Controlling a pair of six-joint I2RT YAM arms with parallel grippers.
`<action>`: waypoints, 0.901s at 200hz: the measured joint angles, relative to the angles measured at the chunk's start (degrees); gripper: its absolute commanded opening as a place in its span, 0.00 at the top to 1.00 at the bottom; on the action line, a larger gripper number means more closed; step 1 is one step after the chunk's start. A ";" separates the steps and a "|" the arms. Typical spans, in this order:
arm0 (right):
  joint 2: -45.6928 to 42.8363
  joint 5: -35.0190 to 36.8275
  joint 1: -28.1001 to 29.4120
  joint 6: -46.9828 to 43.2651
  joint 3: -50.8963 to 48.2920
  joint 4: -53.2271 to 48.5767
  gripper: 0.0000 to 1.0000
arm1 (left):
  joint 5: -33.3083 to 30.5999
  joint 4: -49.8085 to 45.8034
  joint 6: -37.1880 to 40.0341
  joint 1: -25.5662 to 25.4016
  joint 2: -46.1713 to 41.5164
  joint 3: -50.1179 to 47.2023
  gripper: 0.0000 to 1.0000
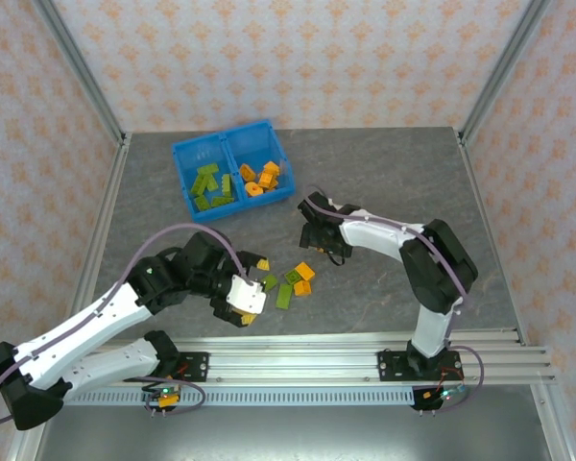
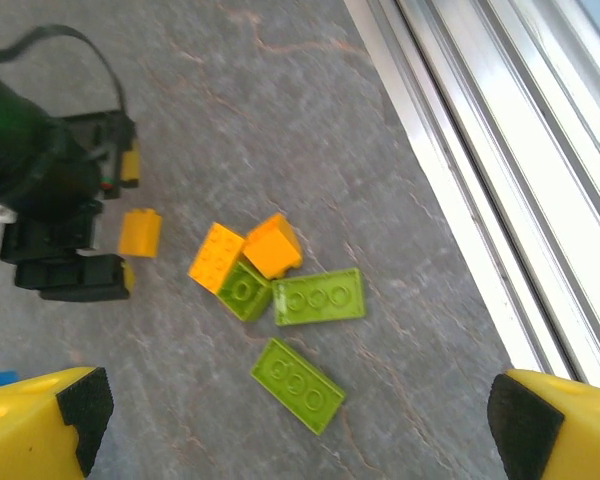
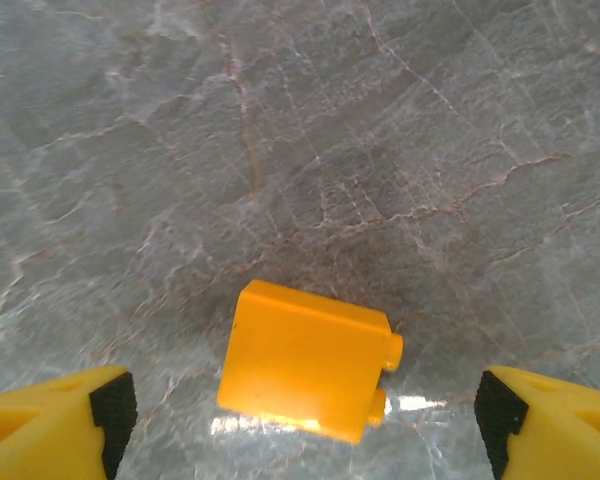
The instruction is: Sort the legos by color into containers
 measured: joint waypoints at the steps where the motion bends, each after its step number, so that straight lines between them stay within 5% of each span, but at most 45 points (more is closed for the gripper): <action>1: 0.09 0.04 0.00 0.02 0.02 0.00 0.16 | 0.00 -0.02 0.07 0.00 0.00 -0.09 0.00; 79: 1.55 0.48 -0.31 2.80 0.02 1.68 0.62 | -3.21 1.18 2.51 0.00 -1.33 -5.03 0.00; 129: -9.27 9.05 4.55 -0.57 -0.74 2.62 0.64 | -8.00 6.16 -0.02 0.11 -6.60 -7.32 0.00; 180: -14.71 12.87 10.21 -12.02 7.54 13.46 0.63 | -16.61 13.53 -14.69 5.44 -8.76 -5.38 0.00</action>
